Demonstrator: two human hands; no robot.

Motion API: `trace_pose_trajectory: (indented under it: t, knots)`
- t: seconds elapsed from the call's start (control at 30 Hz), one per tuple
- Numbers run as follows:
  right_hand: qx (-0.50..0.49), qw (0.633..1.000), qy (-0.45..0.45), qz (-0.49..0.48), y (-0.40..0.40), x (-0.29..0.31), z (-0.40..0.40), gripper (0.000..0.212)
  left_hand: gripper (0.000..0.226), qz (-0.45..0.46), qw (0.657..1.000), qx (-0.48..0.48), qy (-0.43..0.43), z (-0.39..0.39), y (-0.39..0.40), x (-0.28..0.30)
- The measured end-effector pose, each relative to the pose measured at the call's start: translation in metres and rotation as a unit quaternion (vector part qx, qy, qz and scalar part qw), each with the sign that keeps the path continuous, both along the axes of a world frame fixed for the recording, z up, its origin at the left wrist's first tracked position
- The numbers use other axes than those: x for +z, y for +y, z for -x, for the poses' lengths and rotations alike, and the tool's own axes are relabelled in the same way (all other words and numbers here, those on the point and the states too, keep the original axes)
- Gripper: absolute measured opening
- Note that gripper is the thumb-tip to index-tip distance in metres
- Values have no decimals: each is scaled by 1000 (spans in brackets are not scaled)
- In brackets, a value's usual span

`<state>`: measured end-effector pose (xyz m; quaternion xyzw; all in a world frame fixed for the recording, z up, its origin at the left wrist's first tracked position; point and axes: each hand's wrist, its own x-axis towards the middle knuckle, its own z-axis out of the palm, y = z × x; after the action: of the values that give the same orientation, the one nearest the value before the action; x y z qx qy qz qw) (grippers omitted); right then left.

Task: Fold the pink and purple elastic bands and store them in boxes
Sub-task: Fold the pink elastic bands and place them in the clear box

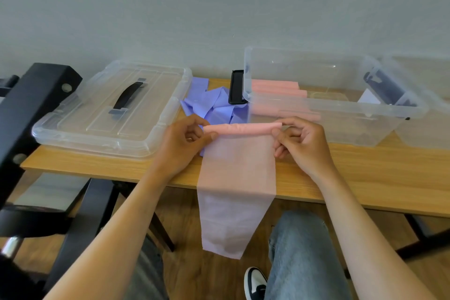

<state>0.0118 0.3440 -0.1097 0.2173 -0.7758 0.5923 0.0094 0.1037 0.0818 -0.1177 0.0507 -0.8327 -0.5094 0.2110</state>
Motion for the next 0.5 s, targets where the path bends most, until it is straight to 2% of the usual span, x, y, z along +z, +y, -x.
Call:
trace_pose_trajectory:
  t: [0.17, 0.27, 0.33, 0.4, 0.5]
  knots:
    - [35, 988, -110, 98, -2, 4, -6, 21, 17, -91, 995, -36, -7, -3, -4, 4]
    - [35, 979, -143, 140, -4, 7, -7, 19, 11, -101, 994, -32, -1, -3, -8, 2]
    - [33, 985, -119, 118, -4, 6, -6, 17, 11, -98, 995, -27, 0, -1, -9, 1]
    - [43, 990, -103, 90, -2, 7, -3, 24, 24, -108, 994, -25, -5, -1, -9, 0]
    - [48, 997, -61, 10, 3, 8, 3, 31, 34, -68, 997, -22, -8, -1, -11, -3]
